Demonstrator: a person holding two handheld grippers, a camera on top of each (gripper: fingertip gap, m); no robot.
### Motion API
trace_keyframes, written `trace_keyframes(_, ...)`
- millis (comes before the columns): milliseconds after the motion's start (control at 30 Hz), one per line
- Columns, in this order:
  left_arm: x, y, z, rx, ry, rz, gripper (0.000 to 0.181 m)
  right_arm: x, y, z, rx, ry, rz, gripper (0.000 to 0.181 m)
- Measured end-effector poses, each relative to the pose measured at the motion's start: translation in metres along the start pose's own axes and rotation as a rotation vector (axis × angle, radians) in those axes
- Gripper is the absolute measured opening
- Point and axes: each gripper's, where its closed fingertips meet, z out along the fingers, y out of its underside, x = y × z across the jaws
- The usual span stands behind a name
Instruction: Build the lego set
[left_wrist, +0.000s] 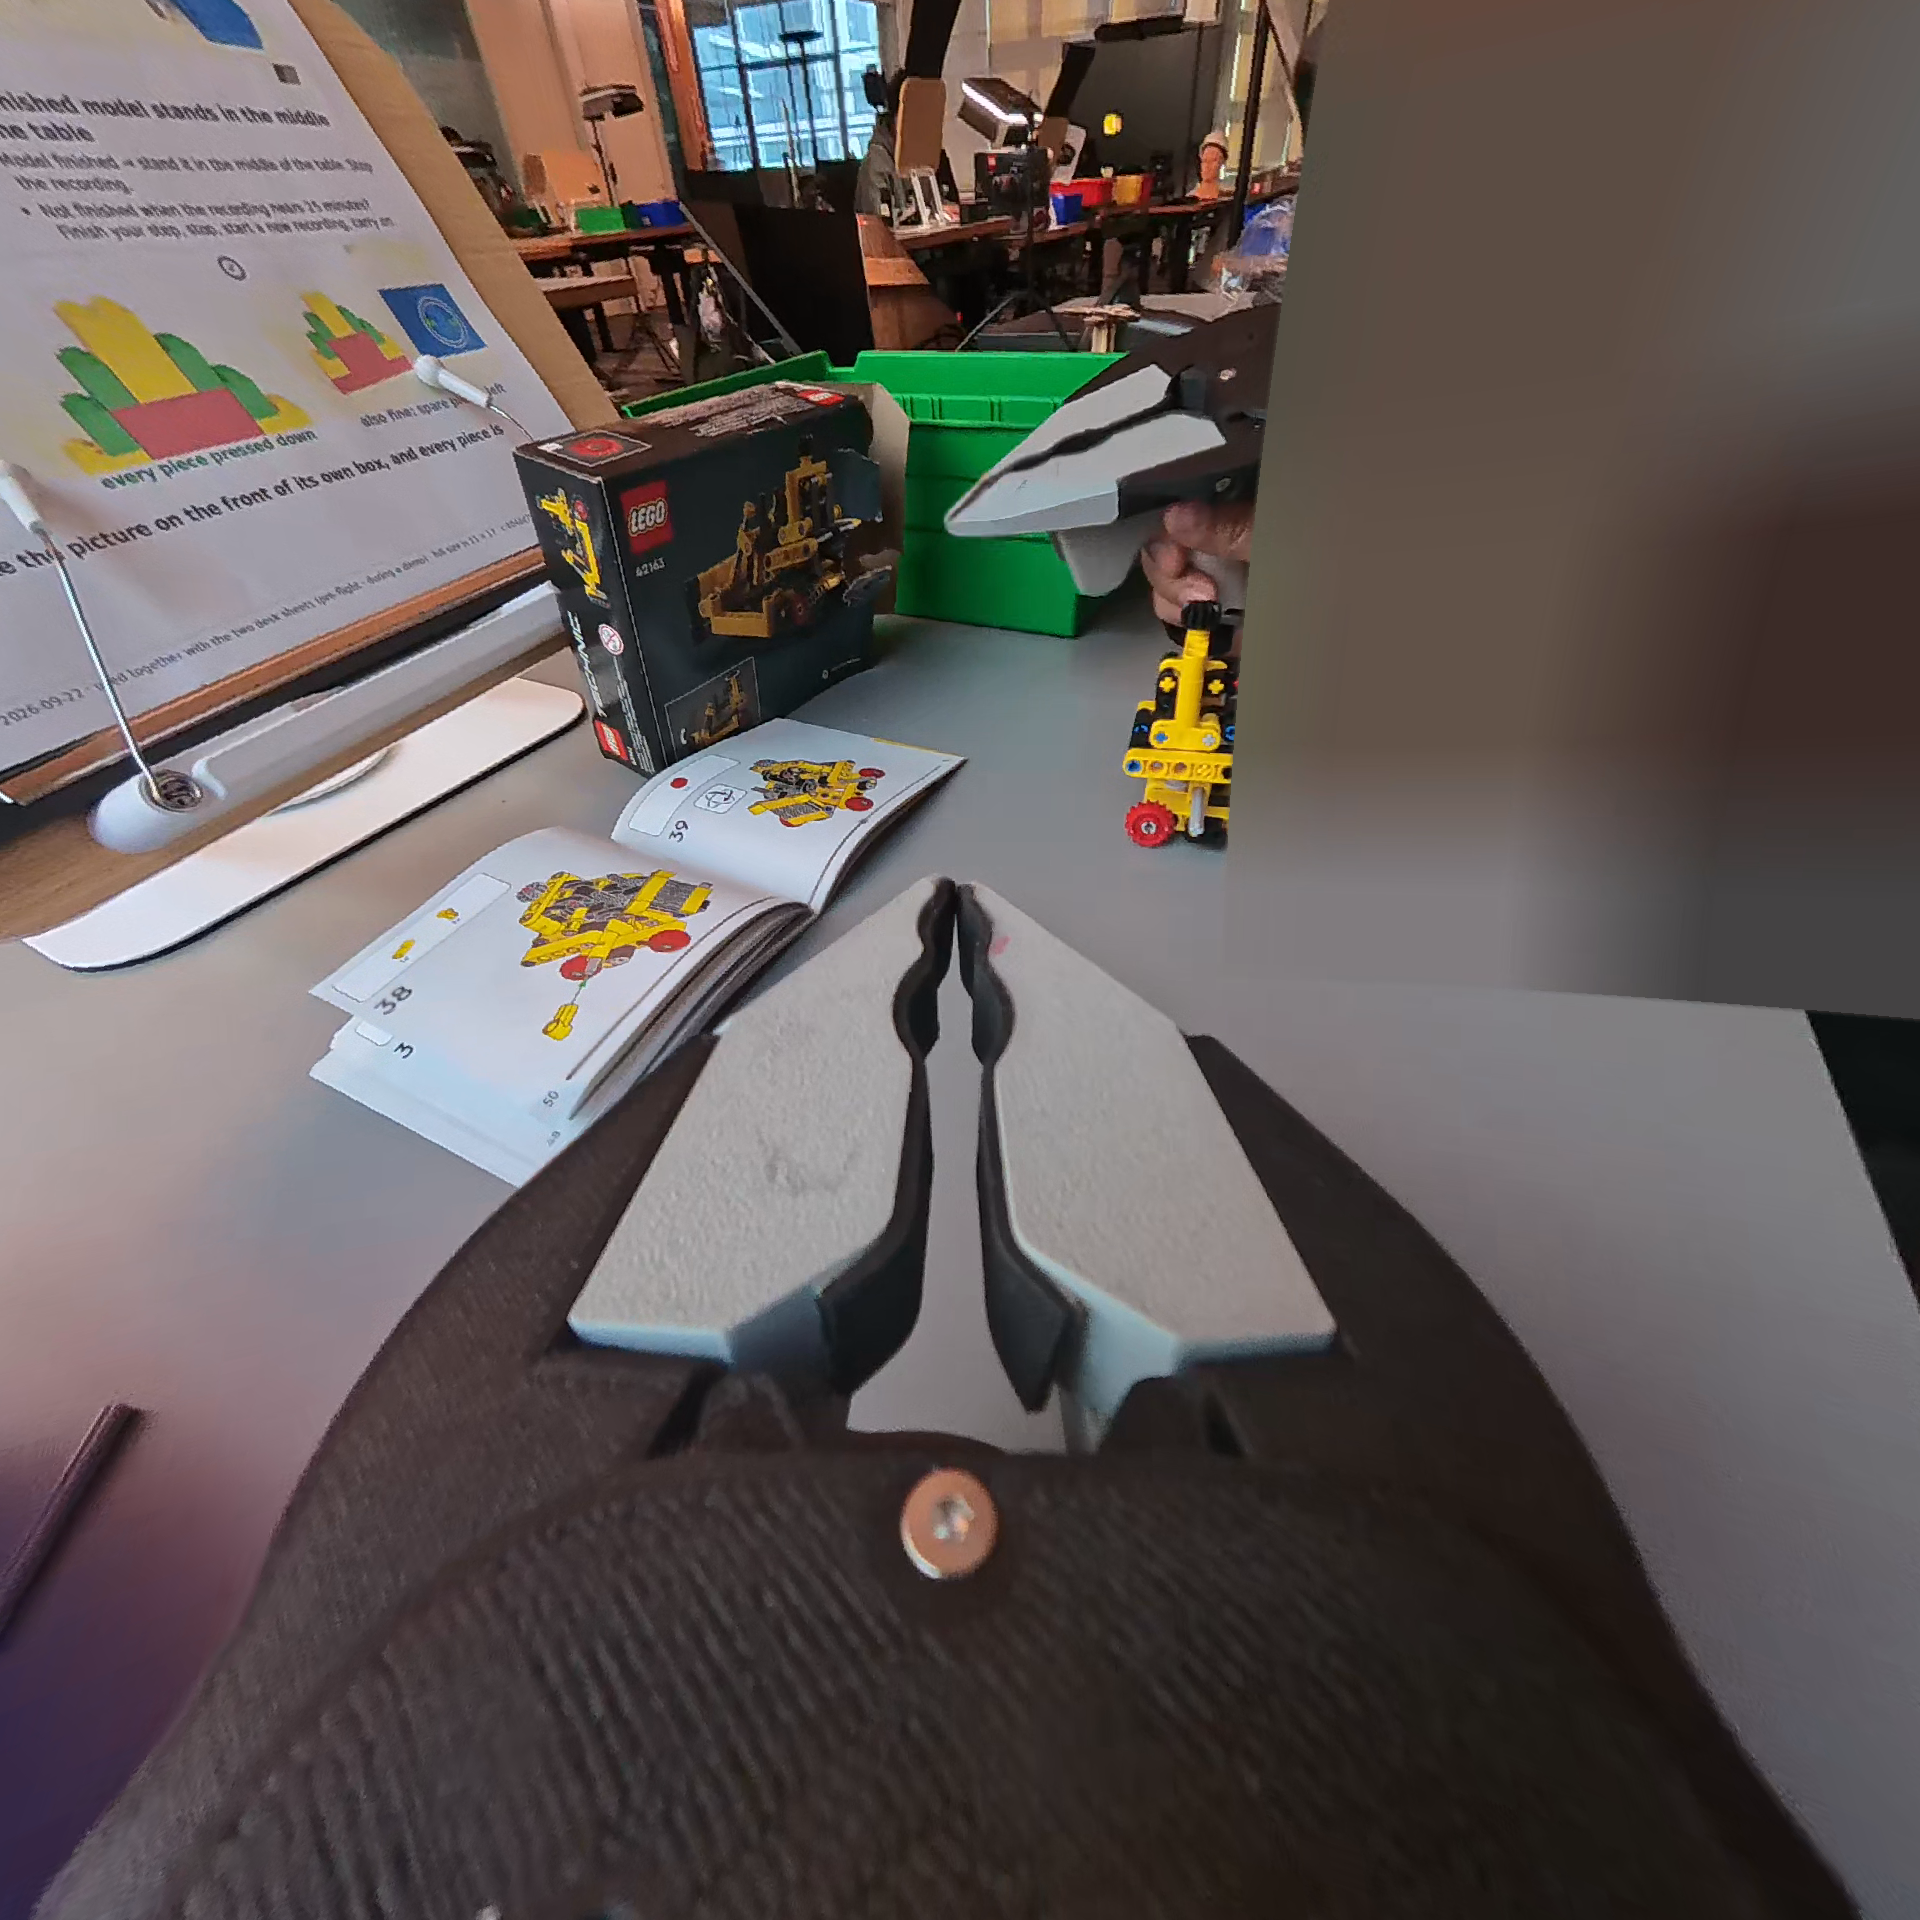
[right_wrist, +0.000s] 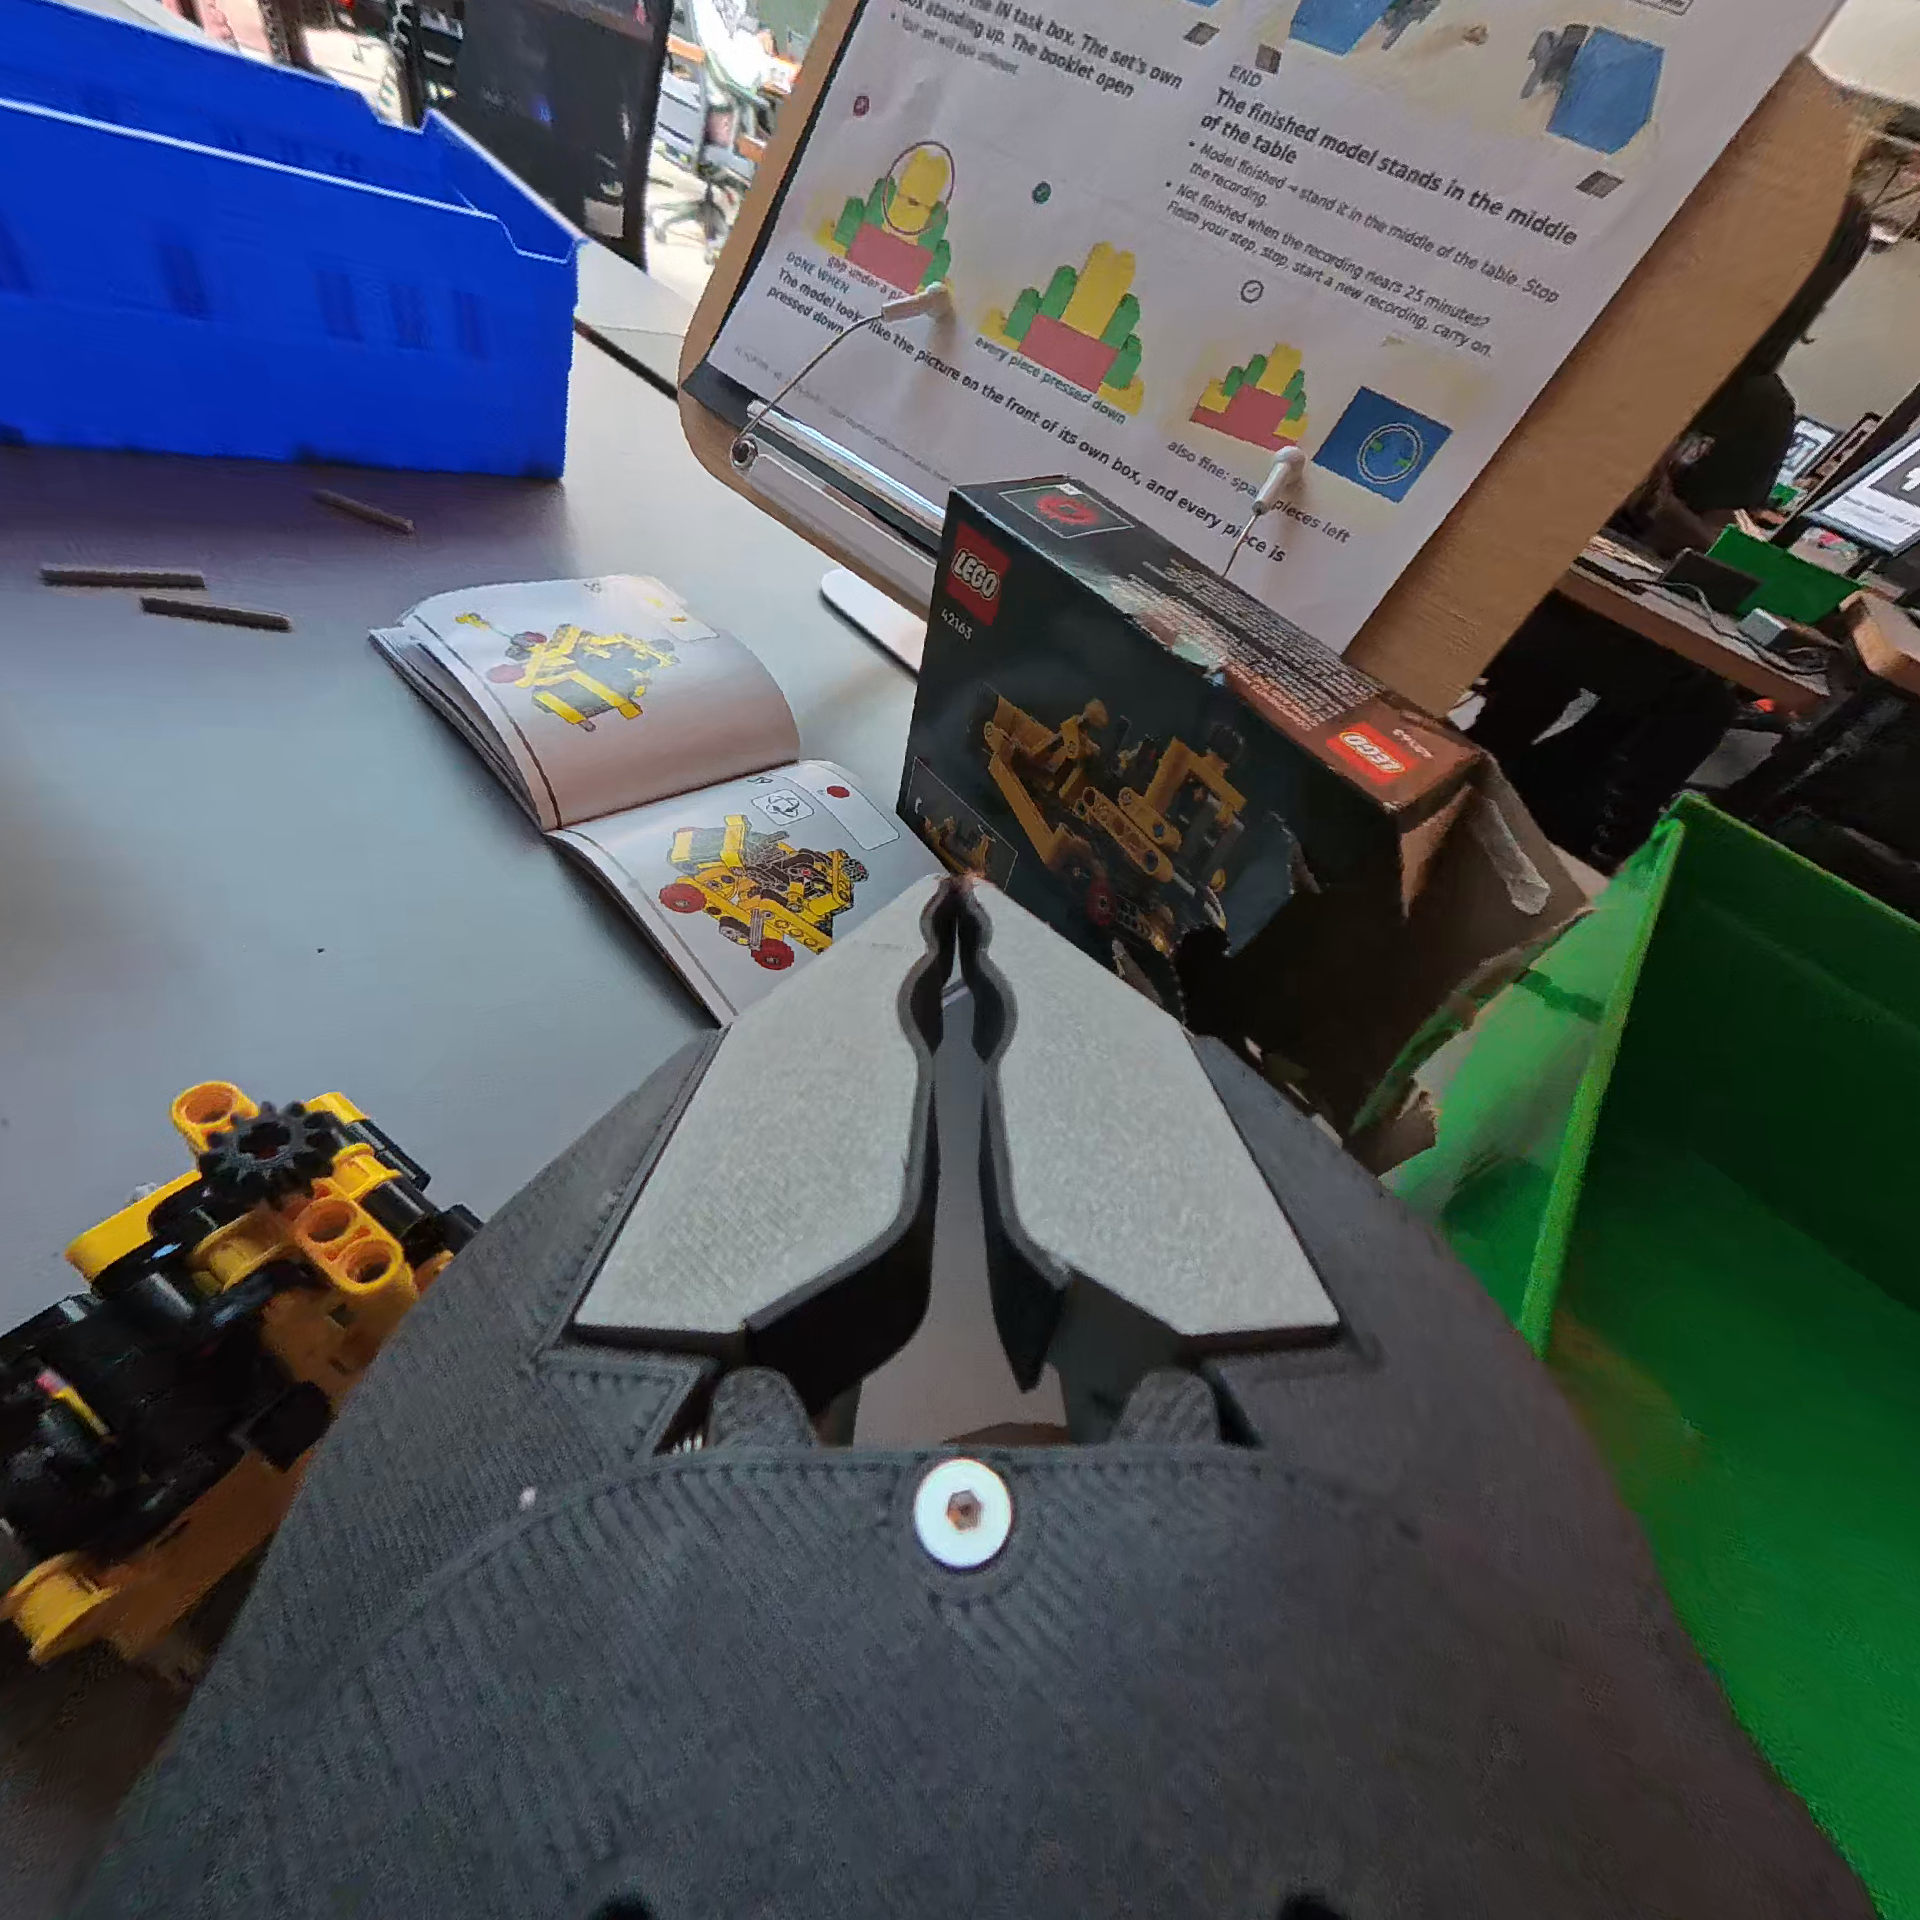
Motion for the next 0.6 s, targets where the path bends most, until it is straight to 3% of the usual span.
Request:
trace_keyframes(267,0.008,-0.005,-0.001,0.031,-0.008,0.128,0.000,0.021,0.008,-0.005,-0.022,0.098,0.020,0.001)
trace_keyframes(600,0.001,-0.005,-0.009,0.024,-0.073,0.138,0.000,0.013,0.017,0.001,-0.086,0.103,-0.045,0.000)
